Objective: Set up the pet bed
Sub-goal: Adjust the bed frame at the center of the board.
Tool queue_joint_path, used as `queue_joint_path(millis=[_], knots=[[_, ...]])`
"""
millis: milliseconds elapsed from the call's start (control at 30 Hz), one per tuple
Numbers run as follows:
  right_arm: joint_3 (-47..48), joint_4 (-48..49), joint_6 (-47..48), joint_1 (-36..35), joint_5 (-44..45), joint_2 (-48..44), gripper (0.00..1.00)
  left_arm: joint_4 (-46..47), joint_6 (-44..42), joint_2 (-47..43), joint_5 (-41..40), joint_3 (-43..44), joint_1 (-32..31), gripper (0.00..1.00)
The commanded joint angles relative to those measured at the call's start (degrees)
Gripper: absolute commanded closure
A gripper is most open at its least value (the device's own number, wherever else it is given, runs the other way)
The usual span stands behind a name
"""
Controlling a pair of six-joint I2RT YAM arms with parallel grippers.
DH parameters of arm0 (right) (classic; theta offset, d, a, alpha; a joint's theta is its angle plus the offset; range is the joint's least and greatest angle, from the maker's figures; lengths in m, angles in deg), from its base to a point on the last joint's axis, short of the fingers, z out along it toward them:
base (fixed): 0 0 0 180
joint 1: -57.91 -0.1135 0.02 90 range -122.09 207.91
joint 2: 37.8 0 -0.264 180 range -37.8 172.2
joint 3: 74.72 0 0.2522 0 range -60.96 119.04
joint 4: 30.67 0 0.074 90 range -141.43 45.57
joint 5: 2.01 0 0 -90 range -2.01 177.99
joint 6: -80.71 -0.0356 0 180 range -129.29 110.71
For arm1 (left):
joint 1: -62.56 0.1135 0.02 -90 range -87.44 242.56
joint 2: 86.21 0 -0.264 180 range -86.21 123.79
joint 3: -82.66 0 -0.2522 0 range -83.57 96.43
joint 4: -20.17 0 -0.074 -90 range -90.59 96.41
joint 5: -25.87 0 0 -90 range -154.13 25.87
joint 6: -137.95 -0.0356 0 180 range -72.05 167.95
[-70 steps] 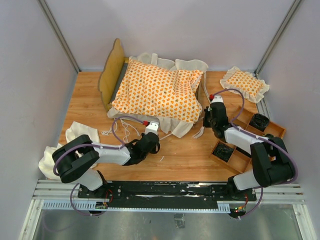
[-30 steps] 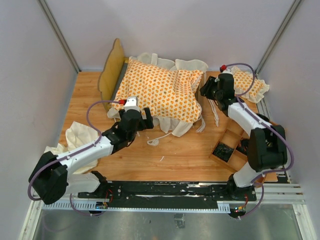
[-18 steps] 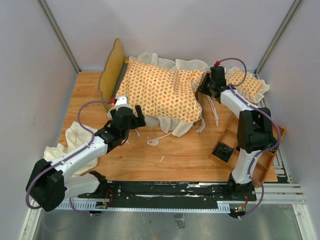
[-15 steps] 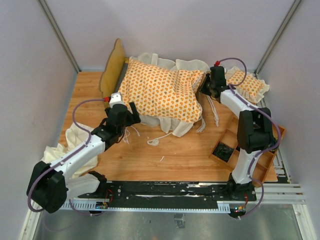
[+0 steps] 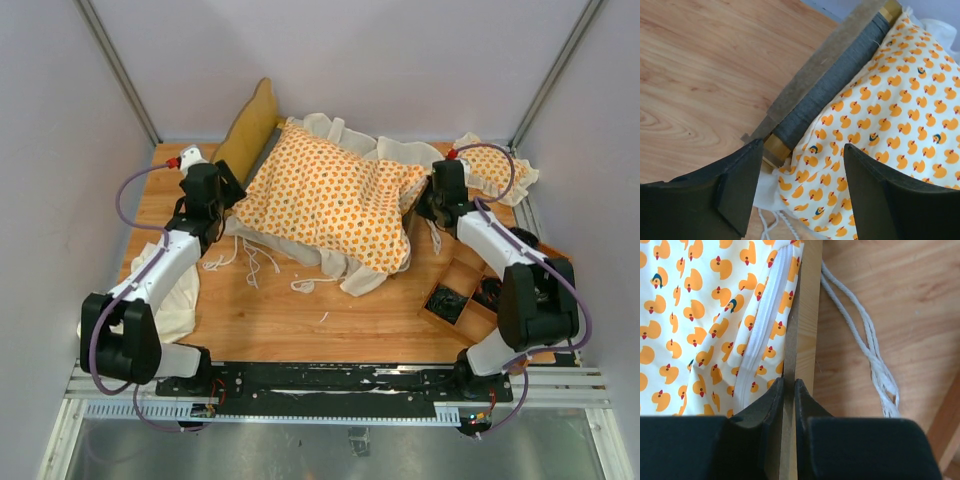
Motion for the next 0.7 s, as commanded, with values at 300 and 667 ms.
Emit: queue_joint_path(millis=[300, 667], knots=[[-17.8, -0.49, -14.7, -2.5, -10.64, -13.87, 0.83, 14.9, -6.43, 12.94, 5.3, 10.66, 7.24, 0.5], [-22.99, 2.78, -16.17, -11.95, -18.26, -19.5, 0.75, 14.18, -10.72, 26.87, 13.59, 23.55, 7.97, 0.48]])
